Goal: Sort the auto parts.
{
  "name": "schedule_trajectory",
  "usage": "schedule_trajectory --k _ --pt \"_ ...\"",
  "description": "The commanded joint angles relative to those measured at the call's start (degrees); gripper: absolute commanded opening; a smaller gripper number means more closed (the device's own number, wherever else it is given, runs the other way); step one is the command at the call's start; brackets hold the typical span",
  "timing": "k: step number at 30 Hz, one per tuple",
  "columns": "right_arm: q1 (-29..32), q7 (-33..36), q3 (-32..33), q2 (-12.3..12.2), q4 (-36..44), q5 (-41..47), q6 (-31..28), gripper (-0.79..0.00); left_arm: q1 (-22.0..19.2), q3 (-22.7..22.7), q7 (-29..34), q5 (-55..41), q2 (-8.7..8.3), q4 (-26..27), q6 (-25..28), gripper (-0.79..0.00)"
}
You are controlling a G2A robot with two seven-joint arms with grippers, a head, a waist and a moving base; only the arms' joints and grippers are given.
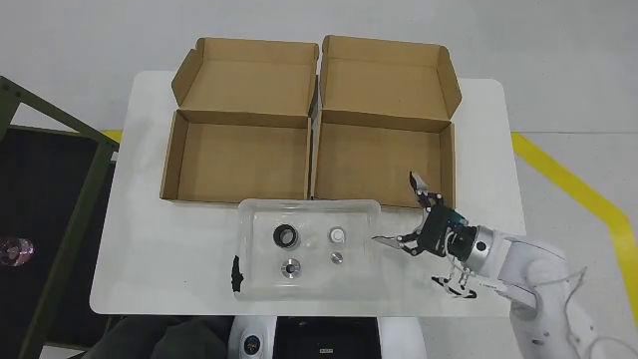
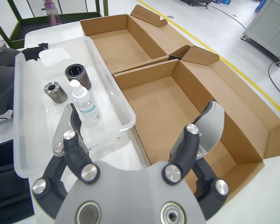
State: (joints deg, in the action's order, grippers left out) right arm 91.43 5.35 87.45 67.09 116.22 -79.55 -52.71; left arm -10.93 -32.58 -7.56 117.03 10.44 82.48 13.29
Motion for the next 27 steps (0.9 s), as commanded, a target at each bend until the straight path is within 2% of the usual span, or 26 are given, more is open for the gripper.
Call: schedule_trajectory --k 1,14,27 --pt "-1.37 1.35 -1.82 -0.04 -0.07 0.54 -0.93 0.0 0.0 0.0 0.0 0.0 0.0 0.0 0.0 0.0" --pt "-9.33 9.37 -13.35 -0.19 -0.25 0.0 -4.87 0.0 0.0 0.0 0.0 0.0 0.0 0.0 0.0 0.0" --pt "-12.12 16.73 -19.99 -0.87 -0.07 -3.77 -5.29 0.0 0.0 0.0 0.0 0.0 0.0 0.0 0.0 0.0"
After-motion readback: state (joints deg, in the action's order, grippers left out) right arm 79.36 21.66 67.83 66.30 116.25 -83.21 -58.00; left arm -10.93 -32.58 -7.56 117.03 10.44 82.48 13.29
